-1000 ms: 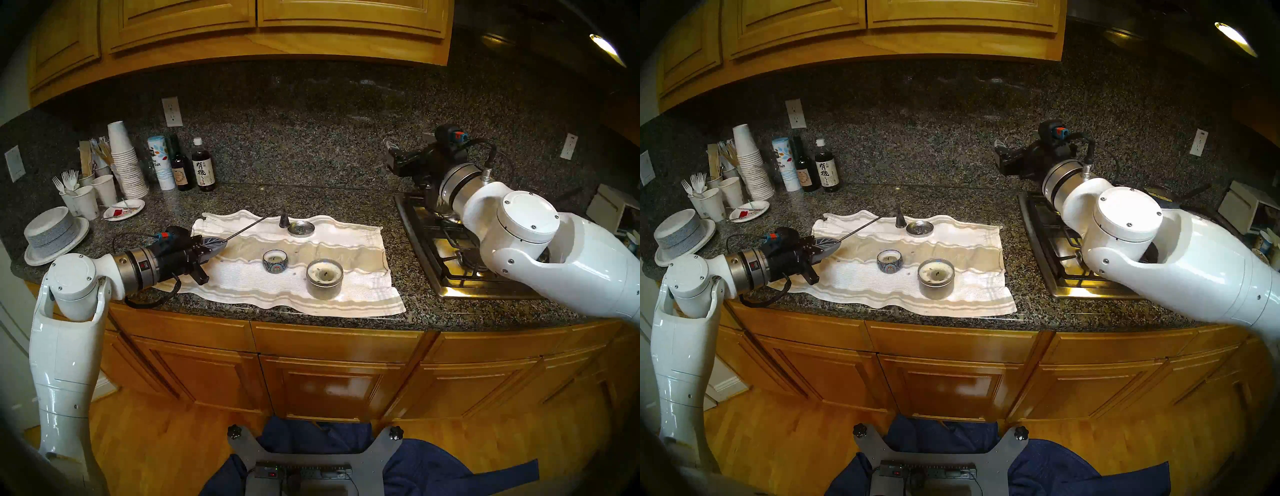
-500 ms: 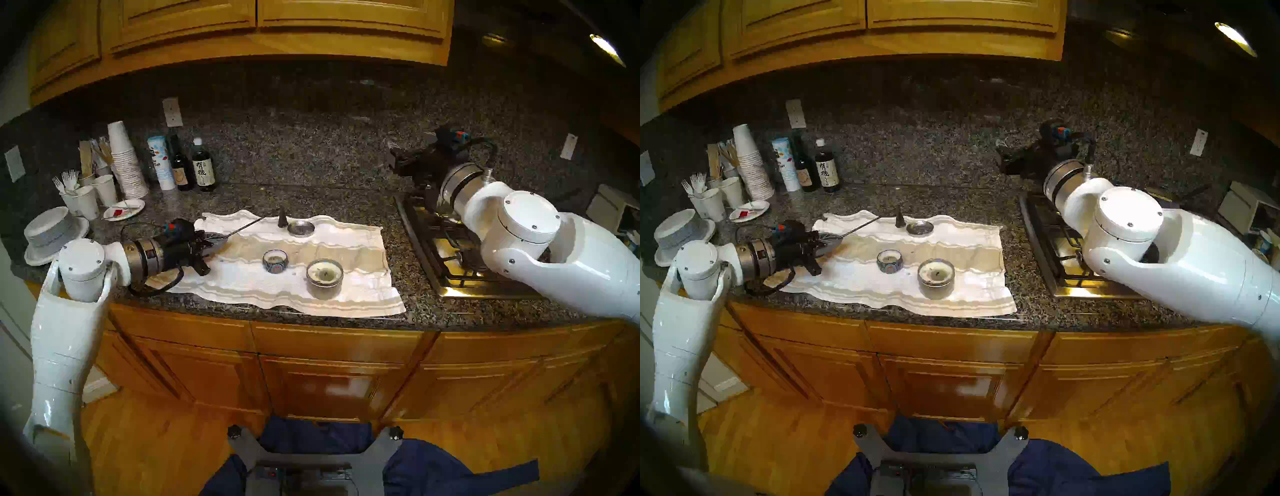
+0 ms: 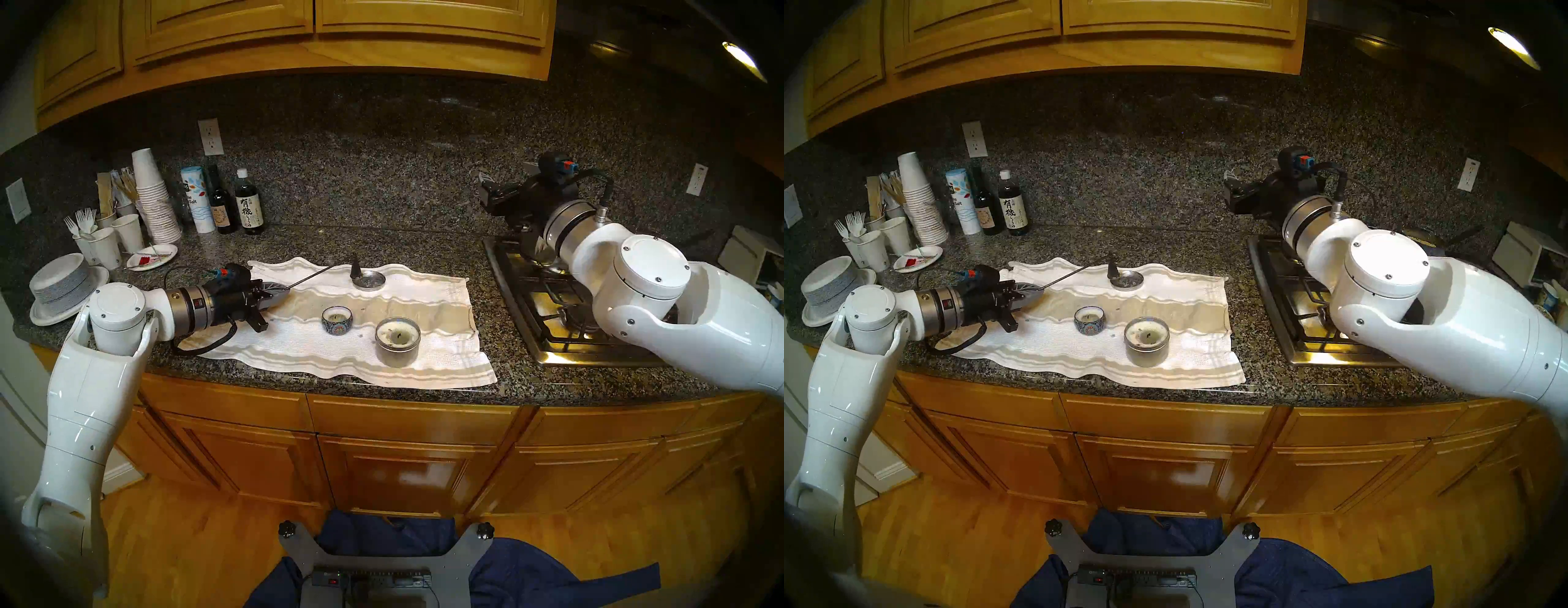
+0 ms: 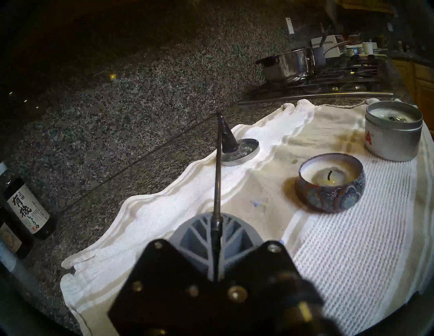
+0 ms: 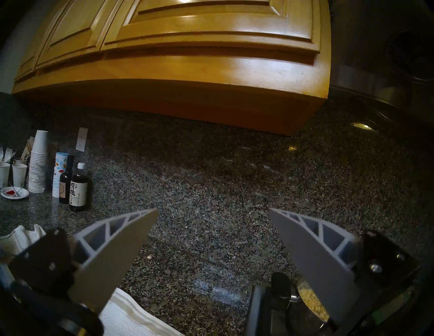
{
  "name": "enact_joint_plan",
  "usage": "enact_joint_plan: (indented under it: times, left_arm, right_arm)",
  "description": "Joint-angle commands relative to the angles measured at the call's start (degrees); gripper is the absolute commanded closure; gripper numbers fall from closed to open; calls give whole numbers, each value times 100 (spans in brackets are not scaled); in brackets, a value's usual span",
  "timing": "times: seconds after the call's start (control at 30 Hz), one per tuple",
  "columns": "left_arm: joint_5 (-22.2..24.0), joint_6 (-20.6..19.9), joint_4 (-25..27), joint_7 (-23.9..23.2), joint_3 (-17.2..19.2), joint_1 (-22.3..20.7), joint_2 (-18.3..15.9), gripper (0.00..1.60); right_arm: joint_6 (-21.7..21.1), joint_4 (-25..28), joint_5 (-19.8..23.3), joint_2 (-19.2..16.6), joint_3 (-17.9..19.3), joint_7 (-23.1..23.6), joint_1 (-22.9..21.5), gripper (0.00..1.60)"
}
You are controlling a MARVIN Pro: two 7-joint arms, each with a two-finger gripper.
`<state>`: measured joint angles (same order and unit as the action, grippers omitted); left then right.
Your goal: Put out candle flame
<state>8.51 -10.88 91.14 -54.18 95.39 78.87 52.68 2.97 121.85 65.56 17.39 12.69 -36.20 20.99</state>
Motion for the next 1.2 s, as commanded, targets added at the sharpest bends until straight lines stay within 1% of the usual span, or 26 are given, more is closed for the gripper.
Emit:
enact_joint_plan:
  times: [0.0, 0.1, 0.17, 0.2, 0.23, 0.27, 0.3, 0.37, 0.4, 0.43, 0.6, 0.63, 0.67, 0.73, 0.77, 0.8, 0.83, 0.87, 0.9, 0.93, 1.1, 1.13, 1.17]
  left_arm:
    - [104, 73, -107, -5, -128, -686, -26, 160]
    - [91, 94, -237, -40, -247, -816, -24, 160]
    - [92, 112, -270, -33, -287, -831, -23, 160]
    - [77, 116, -370, -72, -357, -945, -19, 160]
    - [66, 125, -345, -36, -358, -899, -26, 160]
    - [46, 133, -471, -87, -440, -1040, -19, 160]
    - [59, 150, -391, -32, -392, -918, -23, 160]
    - [8, 162, -670, -161, -575, -1220, -29, 160]
    - [32, 183, -522, -82, -480, -1009, -35, 160]
    - [9, 190, -685, -179, -586, -1185, -42, 160]
    - [2, 261, -899, -361, -727, -1347, -76, 160]
    - [8, 270, -858, -357, -701, -1287, -84, 160]
    - [7, 287, -932, -410, -750, -1363, -93, 160]
    - [8, 304, -949, -451, -762, -1369, -113, 160]
    - [11, 313, -955, -468, -763, -1368, -122, 156]
    - [11, 313, -955, -468, -763, -1368, -122, 156]
    - [13, 324, -967, -488, -767, -1374, -129, 147]
    - [5, 330, -980, -521, -766, -1376, -150, 133]
    - [5, 336, -987, -538, -764, -1377, -156, 124]
    - [5, 336, -987, -538, -764, -1377, -156, 124]
    - [-6, 348, -1012, -631, -752, -1384, -206, 114]
    - [-8, 349, -1015, -645, -749, -1384, -211, 102]
    - [-9, 350, -1015, -655, -746, -1382, -214, 101]
  right_arm:
    - [47, 45, -51, -95, 165, -35, -169, 0]
    - [50, 59, -52, -115, 165, -41, -170, 0]
    - [52, 65, -54, -124, 165, -44, -170, 0]
    - [53, 69, -55, -128, 165, -45, -171, 0]
    - [54, 72, -56, -132, 164, -45, -171, 0]
    - [54, 75, -56, -136, 165, -46, -172, 0]
    - [55, 77, -56, -140, 165, -45, -173, 0]
    - [56, 81, -56, -146, 166, -43, -175, 0]
    - [56, 83, -56, -148, 167, -42, -176, 0]
    - [56, 84, -56, -149, 167, -41, -177, 0]
    - [57, 80, -56, -144, 173, -30, -186, 0]
    - [56, 79, -57, -141, 174, -28, -188, 0]
    - [56, 77, -57, -139, 174, -26, -190, 0]
    - [57, 73, -58, -133, 175, -22, -192, 0]
    - [59, 71, -58, -131, 175, -20, -192, 0]
    - [59, 71, -58, -131, 175, -20, -192, 0]
    - [59, 69, -58, -128, 174, -19, -193, 0]
    - [61, 66, -58, -124, 174, -18, -194, 0]
    - [62, 65, -58, -122, 174, -17, -194, 0]
    - [62, 65, -58, -122, 174, -17, -194, 0]
    - [65, 69, -62, -120, 173, -26, -193, 0]
    - [68, 70, -62, -120, 173, -26, -192, 0]
    - [69, 70, -62, -121, 172, -27, -191, 0]
